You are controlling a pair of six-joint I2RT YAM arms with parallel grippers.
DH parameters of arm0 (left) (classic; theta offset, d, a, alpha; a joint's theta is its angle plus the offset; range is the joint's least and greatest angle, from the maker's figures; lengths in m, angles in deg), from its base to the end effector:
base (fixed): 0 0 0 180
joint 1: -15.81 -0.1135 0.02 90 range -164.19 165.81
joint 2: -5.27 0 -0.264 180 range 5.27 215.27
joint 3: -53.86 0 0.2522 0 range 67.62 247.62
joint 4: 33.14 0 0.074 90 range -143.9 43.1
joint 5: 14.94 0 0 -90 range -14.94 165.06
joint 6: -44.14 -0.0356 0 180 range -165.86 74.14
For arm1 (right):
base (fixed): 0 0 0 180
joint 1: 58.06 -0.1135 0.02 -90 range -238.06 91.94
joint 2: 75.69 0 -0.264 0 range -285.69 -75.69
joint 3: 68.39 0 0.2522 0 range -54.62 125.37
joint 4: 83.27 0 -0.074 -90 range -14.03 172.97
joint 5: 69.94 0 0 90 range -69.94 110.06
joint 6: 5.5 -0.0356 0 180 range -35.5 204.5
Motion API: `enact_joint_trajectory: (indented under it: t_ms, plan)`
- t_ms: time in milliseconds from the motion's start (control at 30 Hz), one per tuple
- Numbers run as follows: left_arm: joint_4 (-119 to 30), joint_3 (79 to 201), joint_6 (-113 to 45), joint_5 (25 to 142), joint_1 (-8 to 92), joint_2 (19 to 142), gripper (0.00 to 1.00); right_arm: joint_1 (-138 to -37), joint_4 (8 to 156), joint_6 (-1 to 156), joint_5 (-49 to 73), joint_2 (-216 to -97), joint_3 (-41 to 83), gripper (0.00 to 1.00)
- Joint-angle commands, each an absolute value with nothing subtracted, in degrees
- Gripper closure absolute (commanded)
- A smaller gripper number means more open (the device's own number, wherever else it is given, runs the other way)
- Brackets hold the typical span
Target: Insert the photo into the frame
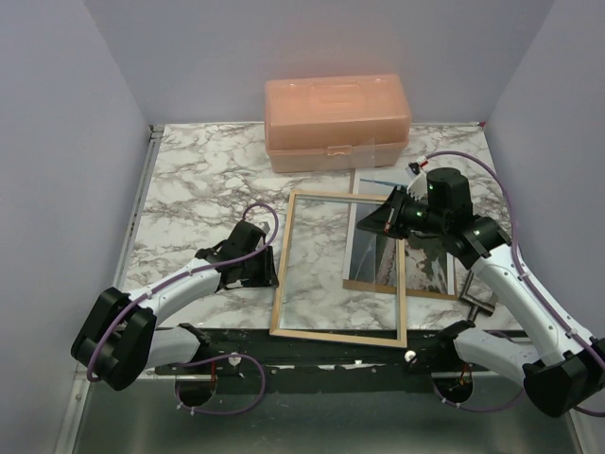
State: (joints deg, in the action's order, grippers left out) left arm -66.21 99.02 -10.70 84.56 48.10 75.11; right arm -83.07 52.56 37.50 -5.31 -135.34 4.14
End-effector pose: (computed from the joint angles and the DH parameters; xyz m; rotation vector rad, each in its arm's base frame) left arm 0.1798 -0.1206 0.1637 -0.0028 2.6972 -0.6192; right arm 0.1958 0.1082 0.3424 0.1519 2.2997 1.1723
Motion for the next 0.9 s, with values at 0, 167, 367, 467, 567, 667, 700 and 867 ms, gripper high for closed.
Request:
enact_joint_trajectory:
  t_ms: [0,167,367,467,567,667,700,867]
  plan:
    - [-67.0,98.9,-11.5,82.8,47.9,76.6,0.62,-83.0,55.1,34.8,-6.5,-134.7,2.4,1.00]
    - [-67.0,99.0,-11.5,82.8,47.9,76.8,0.62,-83.0,57.1,32.9,-7.3,-134.2,0.6,1.00]
    - [-67.0,99.0,-11.6,82.9,47.9,76.9,0.62,-83.0,57.3,32.8,-7.0,-133.9,-1.1,0.99]
    - [-67.0,99.0,-11.6,83.0,47.9,77.0,0.62,-83.0,57.4,32.3,-6.7,-133.5,-1.5,1.00]
    - [-66.9,99.0,-11.6,83.1,47.9,77.0,0.62,-83.0,57.4,32.1,-6.1,-133.1,-1.9,0.99]
    - [-66.9,99.0,-11.7,83.1,47.9,77.1,0.62,-83.0,57.4,31.6,-6.0,-132.7,-1.9,1.00]
    - [-66.9,99.1,-11.7,83.1,47.9,77.1,0.62,-83.0,57.4,31.5,-6.0,-132.6,-1.8,1.00]
    - [-66.9,99.1,-11.7,83.2,47.9,77.1,0.62,-83.0,57.1,31.3,-6.0,-132.5,-0.3,1.00]
